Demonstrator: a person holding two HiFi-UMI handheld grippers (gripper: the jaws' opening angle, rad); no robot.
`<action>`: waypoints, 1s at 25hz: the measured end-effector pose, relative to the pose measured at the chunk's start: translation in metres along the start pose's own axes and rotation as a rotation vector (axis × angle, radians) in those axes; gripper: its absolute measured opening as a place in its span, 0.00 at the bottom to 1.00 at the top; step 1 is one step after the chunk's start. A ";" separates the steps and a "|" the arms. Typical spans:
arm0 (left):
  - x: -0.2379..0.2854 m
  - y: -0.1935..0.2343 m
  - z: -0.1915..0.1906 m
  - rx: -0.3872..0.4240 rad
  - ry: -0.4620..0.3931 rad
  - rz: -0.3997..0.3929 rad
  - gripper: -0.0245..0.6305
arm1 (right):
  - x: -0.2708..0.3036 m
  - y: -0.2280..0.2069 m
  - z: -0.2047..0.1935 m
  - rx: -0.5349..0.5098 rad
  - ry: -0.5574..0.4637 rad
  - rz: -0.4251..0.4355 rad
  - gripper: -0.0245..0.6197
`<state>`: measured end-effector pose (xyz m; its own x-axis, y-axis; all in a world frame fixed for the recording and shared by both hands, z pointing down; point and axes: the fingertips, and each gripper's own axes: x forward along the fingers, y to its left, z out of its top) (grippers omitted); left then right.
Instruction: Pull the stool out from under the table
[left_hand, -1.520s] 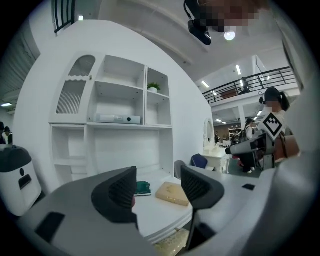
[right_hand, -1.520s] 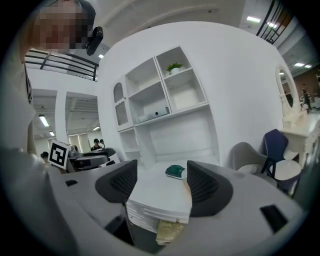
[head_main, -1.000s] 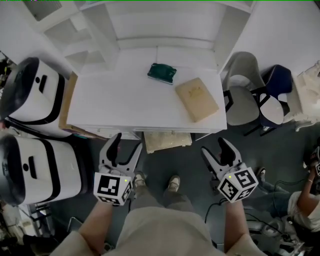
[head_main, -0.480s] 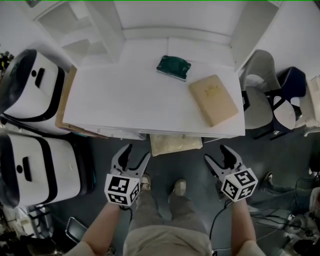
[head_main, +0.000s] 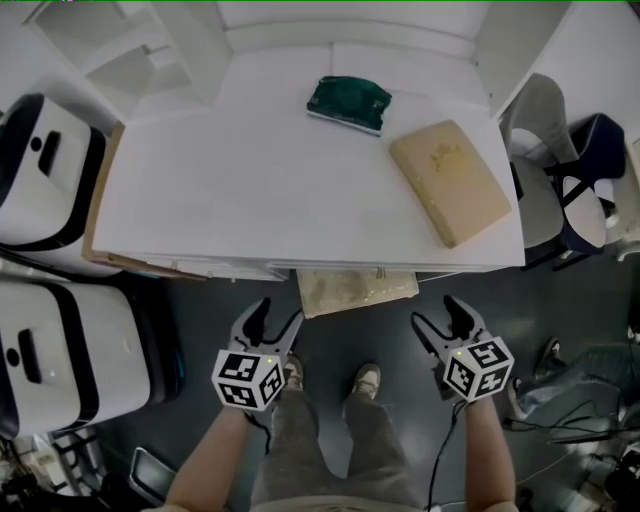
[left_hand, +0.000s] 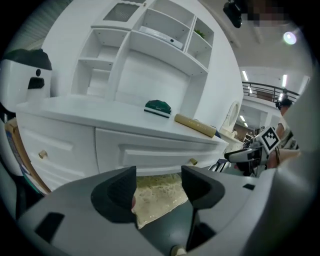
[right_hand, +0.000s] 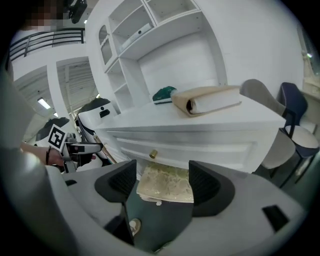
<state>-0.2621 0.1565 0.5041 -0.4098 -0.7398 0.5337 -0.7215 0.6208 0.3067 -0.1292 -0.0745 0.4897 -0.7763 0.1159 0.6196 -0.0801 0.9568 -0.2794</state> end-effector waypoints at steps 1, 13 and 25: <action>0.009 0.003 -0.010 -0.003 0.004 -0.005 0.47 | 0.009 -0.006 -0.008 0.010 -0.001 -0.011 0.55; 0.110 0.058 -0.108 -0.072 0.061 -0.007 0.50 | 0.129 -0.066 -0.080 -0.004 0.018 -0.058 0.60; 0.200 0.102 -0.159 -0.293 0.026 -0.017 0.55 | 0.218 -0.133 -0.132 0.003 0.044 -0.060 0.70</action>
<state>-0.3294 0.1132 0.7672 -0.3817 -0.7462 0.5454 -0.5347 0.6596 0.5282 -0.2051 -0.1417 0.7588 -0.7421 0.0703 0.6666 -0.1275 0.9615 -0.2434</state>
